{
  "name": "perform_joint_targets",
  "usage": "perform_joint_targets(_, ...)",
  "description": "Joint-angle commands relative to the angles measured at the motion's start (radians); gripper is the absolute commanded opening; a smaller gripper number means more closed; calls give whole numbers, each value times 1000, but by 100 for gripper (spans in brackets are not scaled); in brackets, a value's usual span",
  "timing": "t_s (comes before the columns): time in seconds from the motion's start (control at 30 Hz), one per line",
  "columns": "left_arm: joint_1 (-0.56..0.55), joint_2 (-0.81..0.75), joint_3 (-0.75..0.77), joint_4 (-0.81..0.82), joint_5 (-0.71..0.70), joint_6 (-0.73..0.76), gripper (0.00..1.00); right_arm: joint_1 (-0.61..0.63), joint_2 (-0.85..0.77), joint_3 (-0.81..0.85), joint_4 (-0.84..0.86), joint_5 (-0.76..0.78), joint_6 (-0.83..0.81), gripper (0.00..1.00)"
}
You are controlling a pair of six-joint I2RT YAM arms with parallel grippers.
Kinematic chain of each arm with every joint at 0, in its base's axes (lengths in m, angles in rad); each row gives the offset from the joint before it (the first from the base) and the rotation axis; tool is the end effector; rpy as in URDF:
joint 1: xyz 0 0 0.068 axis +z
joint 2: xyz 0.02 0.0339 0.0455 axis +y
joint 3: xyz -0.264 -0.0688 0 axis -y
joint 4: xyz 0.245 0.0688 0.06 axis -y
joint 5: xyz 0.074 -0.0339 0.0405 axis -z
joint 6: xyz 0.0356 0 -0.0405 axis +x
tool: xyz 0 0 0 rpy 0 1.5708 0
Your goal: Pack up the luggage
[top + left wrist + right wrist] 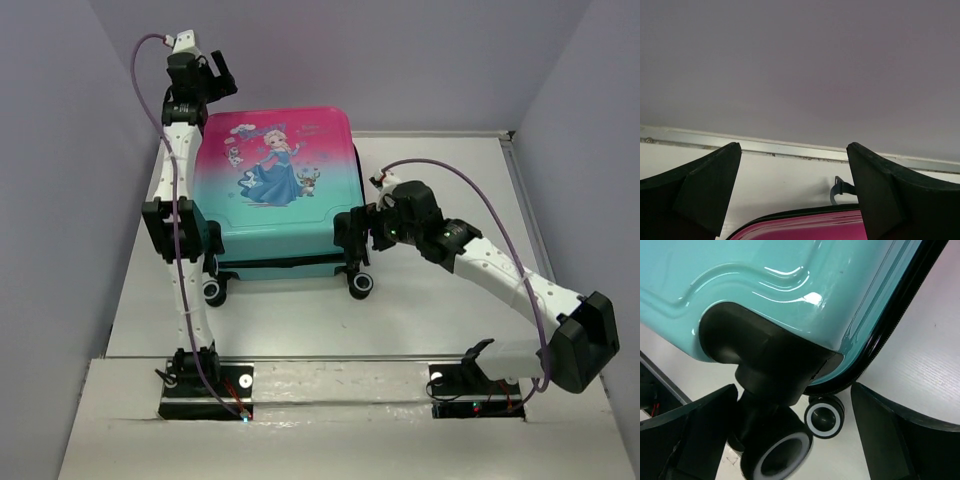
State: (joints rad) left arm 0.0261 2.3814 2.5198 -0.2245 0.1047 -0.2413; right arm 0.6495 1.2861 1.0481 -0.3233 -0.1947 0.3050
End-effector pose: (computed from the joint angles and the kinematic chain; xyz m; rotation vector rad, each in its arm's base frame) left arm 0.5546 0.0108 0.3792 -0.1422 1.6563 -0.2501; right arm 0.2270 0.1811 0.3094 -0.4976 2.1624 0.7545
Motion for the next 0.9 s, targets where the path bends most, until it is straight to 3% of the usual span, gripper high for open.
perform_joint_targets(0.0, -34, 16, 42, 131, 99, 117, 99, 9, 28, 3, -48, 107, -32, 100)
perform_joint_targets(0.07, -35, 38, 36, 128, 108, 134, 99, 9, 62, 12, -49, 101, -29, 97)
perform_joint_targets(0.17, -35, 30, -13, 111, 121, 152, 99, 9, 62, 7, -33, 181, 17, 52)
perform_joint_targets(0.23, -35, 3, -51, 111, 109, 142, 99, 9, 9, -20, -40, 365, 19, 21)
perform_joint_targets(0.3, -35, -56, -108, 114, 109, 128, 99, -83, -34, -40, -66, 442, 32, 11)
perform_joint_targets(0.37, -35, -131, -175, 117, 115, 96, 99, -249, -121, -91, -57, 370, 58, 8)
perform_joint_targets(0.47, -35, -241, -261, 117, 121, 59, 99, -359, -207, -126, -25, 328, 72, 9)
perform_joint_targets(0.63, -34, -407, -498, 129, 133, -32, 99, -464, -188, -65, -20, 316, 75, 14)
perform_joint_targets(0.67, -35, -479, -580, 135, 125, -45, 99, -555, -189, -51, -14, 281, 86, 19)
perform_joint_targets(0.7, -35, -502, -602, 136, 109, -56, 99, -585, -198, -39, -14, 265, 91, 32)
perform_joint_targets(0.73, -35, -520, -602, 136, 109, -56, 99, -611, -199, -39, -13, 265, 95, 32)
perform_joint_targets(0.77, -37, -553, -639, 143, 95, -62, 99, -628, -214, -19, -11, 243, 98, 61)
perform_joint_targets(0.83, -41, -564, -656, 151, 92, -58, 99, -628, -229, 36, -19, 191, 76, 92)
perform_joint_targets(0.87, -45, -559, -647, 149, 92, -58, 99, -628, -232, 58, -28, 126, 71, 92)
